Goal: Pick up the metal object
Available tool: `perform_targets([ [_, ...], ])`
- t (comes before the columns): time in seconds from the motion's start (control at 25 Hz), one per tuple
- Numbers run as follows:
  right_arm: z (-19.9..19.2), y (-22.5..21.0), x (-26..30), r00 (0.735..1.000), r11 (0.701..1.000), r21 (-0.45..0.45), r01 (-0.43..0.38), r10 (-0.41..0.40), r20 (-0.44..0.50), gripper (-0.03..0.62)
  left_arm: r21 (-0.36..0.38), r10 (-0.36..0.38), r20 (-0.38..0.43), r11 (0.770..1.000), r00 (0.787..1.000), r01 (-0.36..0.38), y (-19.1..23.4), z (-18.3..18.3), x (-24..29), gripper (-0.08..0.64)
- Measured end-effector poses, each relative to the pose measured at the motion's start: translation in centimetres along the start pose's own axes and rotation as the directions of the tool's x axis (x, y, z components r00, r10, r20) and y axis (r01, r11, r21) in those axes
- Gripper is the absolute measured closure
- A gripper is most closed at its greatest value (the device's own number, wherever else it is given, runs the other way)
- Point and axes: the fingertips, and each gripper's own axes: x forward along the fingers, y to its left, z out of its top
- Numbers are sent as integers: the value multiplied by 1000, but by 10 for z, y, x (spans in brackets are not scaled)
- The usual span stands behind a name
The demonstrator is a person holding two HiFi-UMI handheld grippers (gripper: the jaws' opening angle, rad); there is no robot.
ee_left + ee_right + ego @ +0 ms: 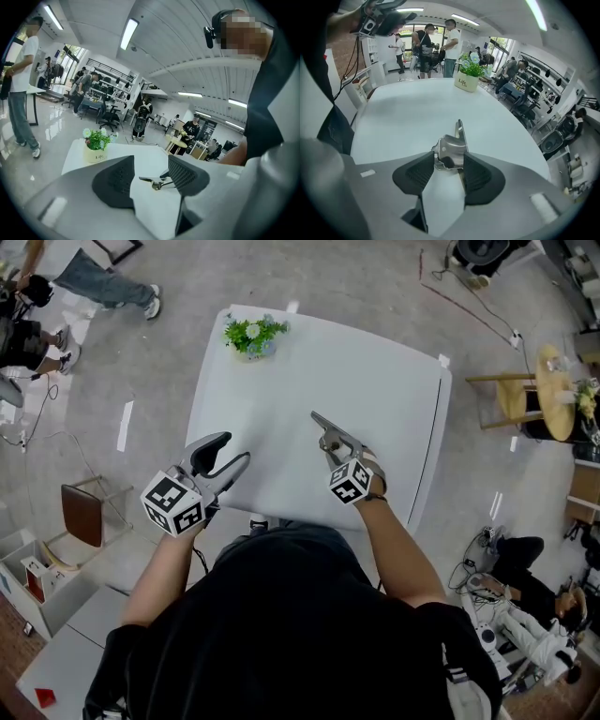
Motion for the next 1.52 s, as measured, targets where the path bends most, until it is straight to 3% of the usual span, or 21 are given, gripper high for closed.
perform_targets([
  [0.52, 0, -1, 2, 1000, 1000, -16, 9, -9, 8, 392, 4, -1, -4, 1000, 1000, 1, -7, -2, -1, 346],
  [1.52, 3, 6, 0, 998, 992, -111, 57, -56, 12, 487, 12, -14, 4, 1000, 1000, 14, -15, 3, -10, 346],
])
